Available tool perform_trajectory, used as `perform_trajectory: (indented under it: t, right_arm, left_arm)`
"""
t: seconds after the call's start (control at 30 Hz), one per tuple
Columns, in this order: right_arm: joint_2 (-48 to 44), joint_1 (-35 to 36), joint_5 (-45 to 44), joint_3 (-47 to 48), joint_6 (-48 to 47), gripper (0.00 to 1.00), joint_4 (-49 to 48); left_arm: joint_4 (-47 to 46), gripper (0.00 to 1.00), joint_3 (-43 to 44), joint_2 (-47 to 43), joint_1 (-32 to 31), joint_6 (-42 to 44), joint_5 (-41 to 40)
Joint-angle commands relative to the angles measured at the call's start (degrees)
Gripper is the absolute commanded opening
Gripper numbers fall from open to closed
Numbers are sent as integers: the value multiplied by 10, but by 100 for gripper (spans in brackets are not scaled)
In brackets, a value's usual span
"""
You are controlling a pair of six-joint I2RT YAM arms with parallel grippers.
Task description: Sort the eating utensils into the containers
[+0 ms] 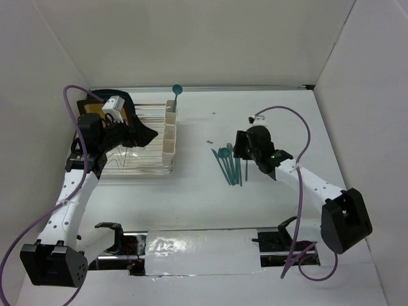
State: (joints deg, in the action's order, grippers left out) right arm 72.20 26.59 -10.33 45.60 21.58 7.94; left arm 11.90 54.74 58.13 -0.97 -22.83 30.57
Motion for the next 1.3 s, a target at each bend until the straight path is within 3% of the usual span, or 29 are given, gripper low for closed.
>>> perform_trajectory:
  t: [0.0, 0.2, 0.3, 0.5, 0.9, 1.03, 1.13, 1.2, 1.27]
  right_arm:
    - [-16, -5, -73, -12, 41, 59, 12]
    - [28, -43, -80, -31, 45, 52, 17]
    - [71, -56, -69, -32, 36, 45, 4]
    - [173, -62, -64, 11, 20, 36, -2]
    - [253, -68, -69, 53, 0, 35, -14]
    - [279, -81, -69, 59, 0, 25, -14]
    - [307, -97, -44, 69, -1, 6, -7]
    - [312, -104, -39, 70, -1, 0, -7]
    - [315, -106, -39, 76, -5, 0, -7]
  left_arm:
    - [-24, 100, 3, -6, 2, -4, 16]
    - [-25, 100, 1, -7, 2, -5, 18]
    - [-23, 100, 4, -6, 2, -5, 18]
    - [-24, 100, 3, -4, 2, -5, 18]
    - [-22, 100, 3, -3, 2, -3, 18]
    - [-23, 100, 4, -2, 1, -4, 17]
    - [-22, 100, 5, -2, 2, -4, 17]
    - [-22, 100, 4, -2, 2, -4, 18]
    - [-23, 100, 4, -3, 3, -3, 19]
